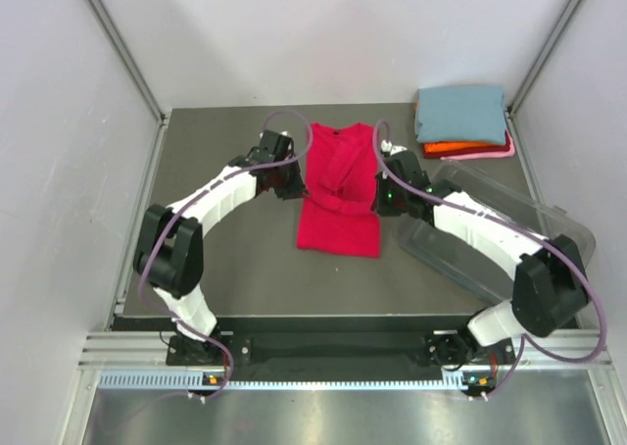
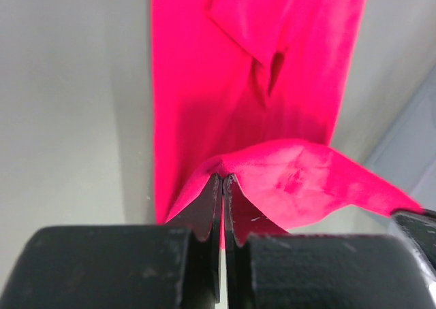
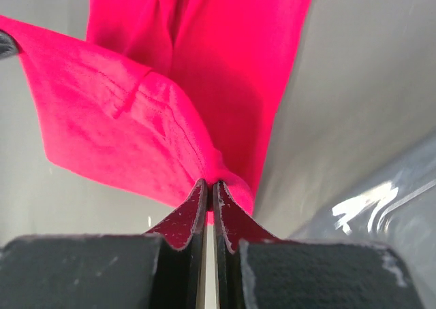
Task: Fold and stack the t-shirts
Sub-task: Fold the tshirt
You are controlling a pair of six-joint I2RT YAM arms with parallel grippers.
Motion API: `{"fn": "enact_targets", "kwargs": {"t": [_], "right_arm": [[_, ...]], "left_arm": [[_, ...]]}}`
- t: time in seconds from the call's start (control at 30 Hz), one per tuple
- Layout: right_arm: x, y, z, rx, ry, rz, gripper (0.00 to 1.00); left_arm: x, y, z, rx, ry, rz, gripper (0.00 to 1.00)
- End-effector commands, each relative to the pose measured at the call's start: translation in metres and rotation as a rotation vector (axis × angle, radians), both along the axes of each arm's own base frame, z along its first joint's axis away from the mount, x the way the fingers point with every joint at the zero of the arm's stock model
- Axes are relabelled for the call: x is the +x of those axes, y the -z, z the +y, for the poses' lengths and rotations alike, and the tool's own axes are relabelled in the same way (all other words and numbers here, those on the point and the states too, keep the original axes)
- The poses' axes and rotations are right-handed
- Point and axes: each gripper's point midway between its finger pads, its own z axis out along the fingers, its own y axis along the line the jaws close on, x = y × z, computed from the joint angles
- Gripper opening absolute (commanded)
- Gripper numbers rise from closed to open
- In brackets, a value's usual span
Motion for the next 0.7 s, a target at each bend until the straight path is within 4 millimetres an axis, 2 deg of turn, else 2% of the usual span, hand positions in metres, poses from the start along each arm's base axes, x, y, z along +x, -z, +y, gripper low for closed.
{"fn": "enact_targets", "kwargs": {"t": [0.0,0.2,0.23,0.27,0.57,0.67], "right_arm": [[0.032,-0.024,0.001,0.018,-0.033,-0.065,0.00],[0.068,-0.029,0.007,0.028,-0.071,-0.070,0.00],[0.073,-0.021,0.008,0.022,-0.073,-0.053,0.00],[0.076,-0.018,0.005,0.015,-0.068,-0.043,0.00],[0.108,0.010,0.003,-0.039,-0.074,0.003,0.00],[0.116,0.017,-0.001,-0.045,-0.069,0.013,0.00]], "left_arm": [[0.029,-0.005,0.000,0.014,0.027,-0.024,0.00],[0.063,0.003,-0.005,-0.006,0.032,-0.025,0.00],[0.068,0.002,-0.004,-0.010,0.024,-0.029,0.00],[0.071,0.008,-0.004,-0.008,0.021,-0.018,0.00],[0.098,0.019,0.001,-0.035,-0.006,-0.023,0.00],[0.105,0.030,0.001,-0.036,-0.013,-0.002,0.00]]}}
